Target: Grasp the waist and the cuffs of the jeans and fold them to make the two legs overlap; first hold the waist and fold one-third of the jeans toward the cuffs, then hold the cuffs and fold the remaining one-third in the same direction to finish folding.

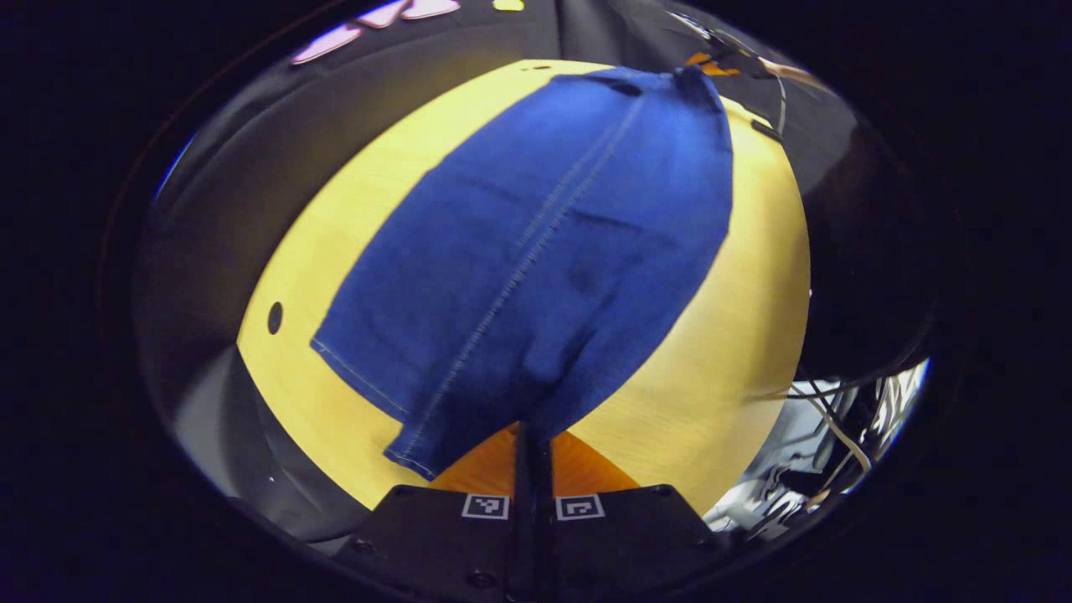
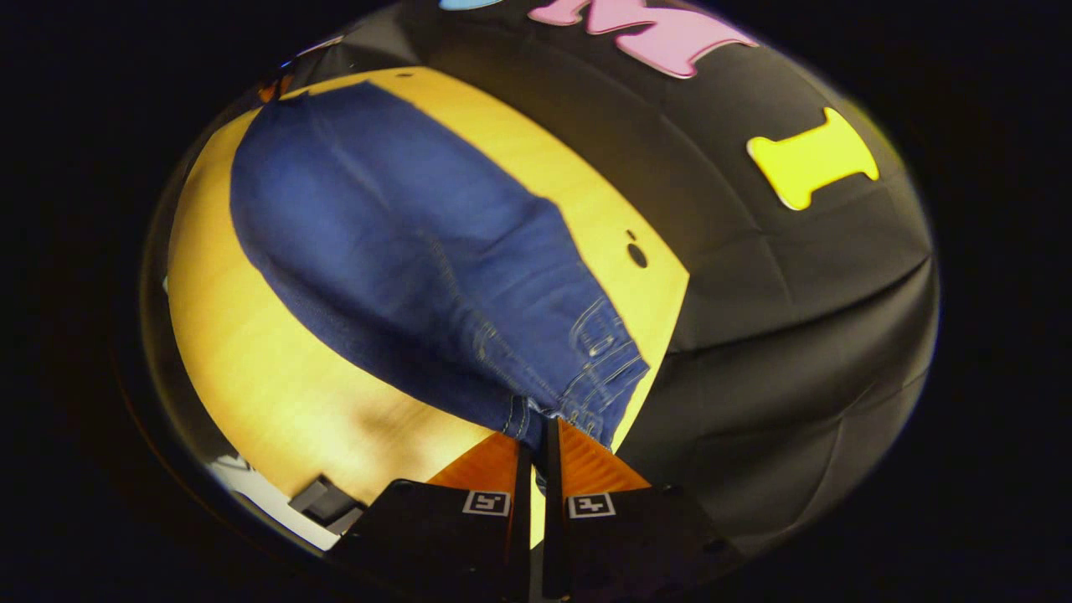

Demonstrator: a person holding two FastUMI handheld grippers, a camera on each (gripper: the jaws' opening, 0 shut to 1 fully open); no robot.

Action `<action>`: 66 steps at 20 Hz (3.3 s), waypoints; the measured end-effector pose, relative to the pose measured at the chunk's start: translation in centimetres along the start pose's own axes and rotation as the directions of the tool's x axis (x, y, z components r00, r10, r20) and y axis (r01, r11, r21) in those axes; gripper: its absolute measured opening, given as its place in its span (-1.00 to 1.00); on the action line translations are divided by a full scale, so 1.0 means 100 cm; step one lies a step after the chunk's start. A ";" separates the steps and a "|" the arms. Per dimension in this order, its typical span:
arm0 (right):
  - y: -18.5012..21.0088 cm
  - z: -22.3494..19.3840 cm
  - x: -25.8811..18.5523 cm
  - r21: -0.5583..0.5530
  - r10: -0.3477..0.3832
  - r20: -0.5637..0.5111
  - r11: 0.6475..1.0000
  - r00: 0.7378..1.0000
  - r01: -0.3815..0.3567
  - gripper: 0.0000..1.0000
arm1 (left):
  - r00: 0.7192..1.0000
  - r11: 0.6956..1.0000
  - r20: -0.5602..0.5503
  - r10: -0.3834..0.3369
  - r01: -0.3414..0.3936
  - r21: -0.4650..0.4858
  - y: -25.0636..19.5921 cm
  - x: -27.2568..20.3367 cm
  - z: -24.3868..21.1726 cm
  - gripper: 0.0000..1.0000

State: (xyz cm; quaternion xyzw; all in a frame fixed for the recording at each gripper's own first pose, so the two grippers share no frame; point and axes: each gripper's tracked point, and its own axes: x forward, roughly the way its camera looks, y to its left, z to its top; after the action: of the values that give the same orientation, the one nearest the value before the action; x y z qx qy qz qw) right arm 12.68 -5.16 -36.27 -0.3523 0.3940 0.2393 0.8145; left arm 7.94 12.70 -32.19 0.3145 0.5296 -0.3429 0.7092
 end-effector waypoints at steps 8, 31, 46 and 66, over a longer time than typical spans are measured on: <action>-0.085 0.080 0.054 0.200 -0.110 0.044 0.975 0.993 0.099 -0.80 | 0.995 0.973 0.006 0.099 -0.095 -0.212 0.100 0.006 0.049 -0.89; -0.138 0.084 0.106 0.238 -0.271 -0.046 0.932 0.961 0.274 0.94 | 0.826 0.745 -0.013 0.563 -0.515 -0.424 0.206 -0.020 0.080 0.93; -0.078 -0.034 0.084 0.944 -0.005 -0.249 0.221 0.969 0.244 1.00 | 0.573 0.806 0.685 0.450 0.070 -0.588 0.021 -0.122 0.277 0.95; -0.125 -0.020 0.098 0.998 -0.185 -0.045 -0.044 0.982 0.038 -0.73 | 0.713 0.731 0.552 0.433 0.080 -0.678 0.030 -0.058 0.266 0.94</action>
State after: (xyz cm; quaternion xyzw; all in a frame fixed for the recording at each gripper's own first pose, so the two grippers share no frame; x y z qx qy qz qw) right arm 25.69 -13.53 -40.24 0.3222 0.3735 -0.1654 0.8540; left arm 23.44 -6.22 -19.93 -0.0509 0.2830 -0.1488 0.9461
